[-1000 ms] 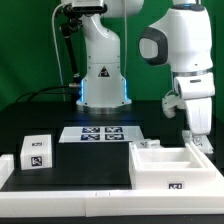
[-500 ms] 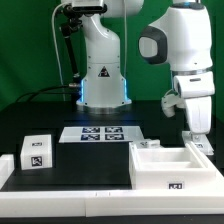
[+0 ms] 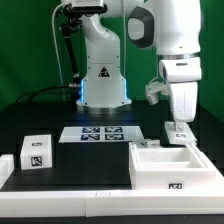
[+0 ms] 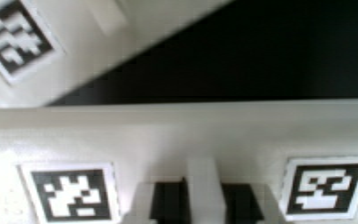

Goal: Assemble cabinet

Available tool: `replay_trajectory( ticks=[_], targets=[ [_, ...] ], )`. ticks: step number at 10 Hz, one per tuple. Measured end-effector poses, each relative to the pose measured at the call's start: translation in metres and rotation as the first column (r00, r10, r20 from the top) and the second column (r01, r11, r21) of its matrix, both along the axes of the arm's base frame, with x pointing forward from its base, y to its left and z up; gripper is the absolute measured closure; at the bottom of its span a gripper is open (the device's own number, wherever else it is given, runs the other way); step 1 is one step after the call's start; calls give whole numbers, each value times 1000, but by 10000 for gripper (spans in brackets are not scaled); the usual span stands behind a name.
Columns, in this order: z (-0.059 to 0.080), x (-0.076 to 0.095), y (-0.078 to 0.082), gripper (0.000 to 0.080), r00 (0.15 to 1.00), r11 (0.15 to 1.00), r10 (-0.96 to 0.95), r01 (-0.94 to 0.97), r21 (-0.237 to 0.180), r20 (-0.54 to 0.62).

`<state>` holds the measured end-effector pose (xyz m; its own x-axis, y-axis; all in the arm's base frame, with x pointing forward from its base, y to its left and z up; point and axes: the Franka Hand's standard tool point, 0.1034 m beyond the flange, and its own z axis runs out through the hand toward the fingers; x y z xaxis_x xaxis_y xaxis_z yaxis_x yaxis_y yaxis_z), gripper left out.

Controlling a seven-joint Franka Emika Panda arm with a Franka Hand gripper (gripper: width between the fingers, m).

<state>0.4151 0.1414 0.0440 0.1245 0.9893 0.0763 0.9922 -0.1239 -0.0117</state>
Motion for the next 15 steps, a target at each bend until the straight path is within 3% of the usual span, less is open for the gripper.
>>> replay_trajectory(
  ticks=[2,6,10,13,15],
  targets=[
    [1,4,-11,731,1000,1000,-9,9,-4,-2],
    [1,4,-14,731,1000,1000,8,-8,-8,-10],
    [10,23,-32,731,1000,1000,-3,2,-23,-18],
    [16,31,-20,730,1000,1000,-6,6,-22,-13],
    [15,30,-22,730,1000,1000,-7,6,-21,-15]
  ],
)
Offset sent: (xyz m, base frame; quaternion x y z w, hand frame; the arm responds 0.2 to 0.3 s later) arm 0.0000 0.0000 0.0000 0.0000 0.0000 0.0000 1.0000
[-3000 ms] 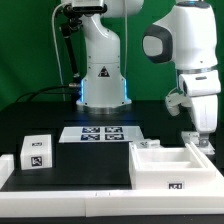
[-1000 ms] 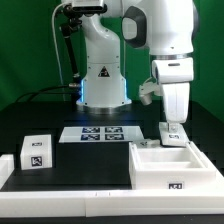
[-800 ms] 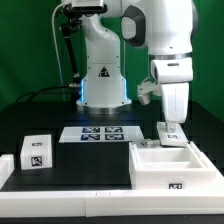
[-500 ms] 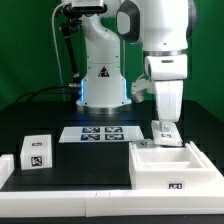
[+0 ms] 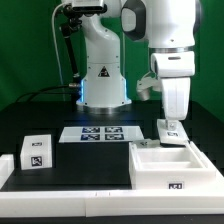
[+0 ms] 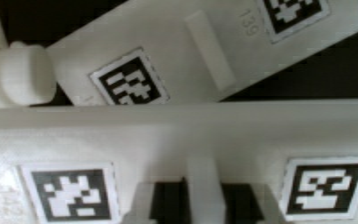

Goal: Assemble cabinet

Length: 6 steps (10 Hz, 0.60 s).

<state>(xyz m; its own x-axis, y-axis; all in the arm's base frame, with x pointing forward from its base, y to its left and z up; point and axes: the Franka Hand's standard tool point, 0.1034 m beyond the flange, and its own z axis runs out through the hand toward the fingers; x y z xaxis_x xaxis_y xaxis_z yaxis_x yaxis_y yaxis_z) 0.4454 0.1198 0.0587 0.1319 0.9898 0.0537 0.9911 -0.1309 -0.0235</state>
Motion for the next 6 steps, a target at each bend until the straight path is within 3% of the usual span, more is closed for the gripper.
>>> replay_trajectory(
  ticks=[6],
  targets=[
    [2,8,-10,730,1000,1000,-3,3,0,7]
  ],
)
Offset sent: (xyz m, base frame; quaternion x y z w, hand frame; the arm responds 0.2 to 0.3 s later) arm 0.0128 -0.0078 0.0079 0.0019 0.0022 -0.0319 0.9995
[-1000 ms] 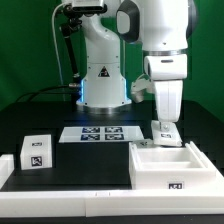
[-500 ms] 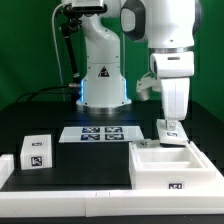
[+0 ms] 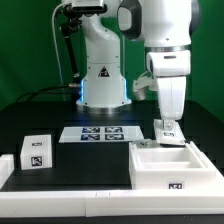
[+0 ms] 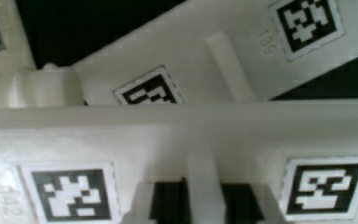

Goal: Assemble cabinet

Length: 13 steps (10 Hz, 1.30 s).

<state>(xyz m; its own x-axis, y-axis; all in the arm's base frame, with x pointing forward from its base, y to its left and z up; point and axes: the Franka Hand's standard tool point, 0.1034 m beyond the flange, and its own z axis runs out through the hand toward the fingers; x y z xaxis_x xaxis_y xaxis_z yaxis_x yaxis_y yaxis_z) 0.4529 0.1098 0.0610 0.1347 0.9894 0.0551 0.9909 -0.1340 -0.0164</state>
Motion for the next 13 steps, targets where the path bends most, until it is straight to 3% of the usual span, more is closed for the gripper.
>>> replay_trajectory(
  ticks=[6,13],
  targets=[
    [-1,-3,10,729,1000,1000,21,-21,3,-2],
    [-5,3,7,729,1000,1000,14,-14,9,-2]
  ],
)
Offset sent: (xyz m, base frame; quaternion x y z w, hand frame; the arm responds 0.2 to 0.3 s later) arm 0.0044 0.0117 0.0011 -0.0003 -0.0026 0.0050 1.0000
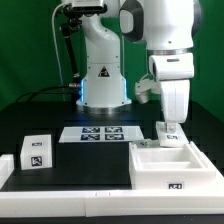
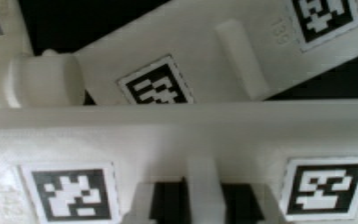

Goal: Assemble cabinet

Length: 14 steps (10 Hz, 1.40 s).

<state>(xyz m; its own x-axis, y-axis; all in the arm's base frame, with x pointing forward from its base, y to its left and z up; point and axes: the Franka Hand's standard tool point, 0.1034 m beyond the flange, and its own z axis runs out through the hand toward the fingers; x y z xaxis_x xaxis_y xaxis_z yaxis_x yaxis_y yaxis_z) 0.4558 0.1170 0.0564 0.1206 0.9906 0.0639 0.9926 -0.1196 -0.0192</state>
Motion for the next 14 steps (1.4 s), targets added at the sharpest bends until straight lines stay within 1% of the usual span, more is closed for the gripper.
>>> replay_trajectory(
  ticks=[4,7,8,9,11,12,14],
  targets=[
    [0,0,-1,729,1000,1000,-1,1,-1,-2],
    [0,2,-5,729,999,1000,11,-12,-15,-37],
    [-2,2,-5,729,999,1000,10,-10,-17,-51],
    [-5,2,-5,729,998,1000,9,-11,-18,-67],
    [-4,2,2,729,998,1000,2,-4,-18,-69],
    [-3,1,4,729,998,1000,4,-5,-18,-66],
    [0,-8,0,729,998,1000,10,-12,-27,-69]
  ],
)
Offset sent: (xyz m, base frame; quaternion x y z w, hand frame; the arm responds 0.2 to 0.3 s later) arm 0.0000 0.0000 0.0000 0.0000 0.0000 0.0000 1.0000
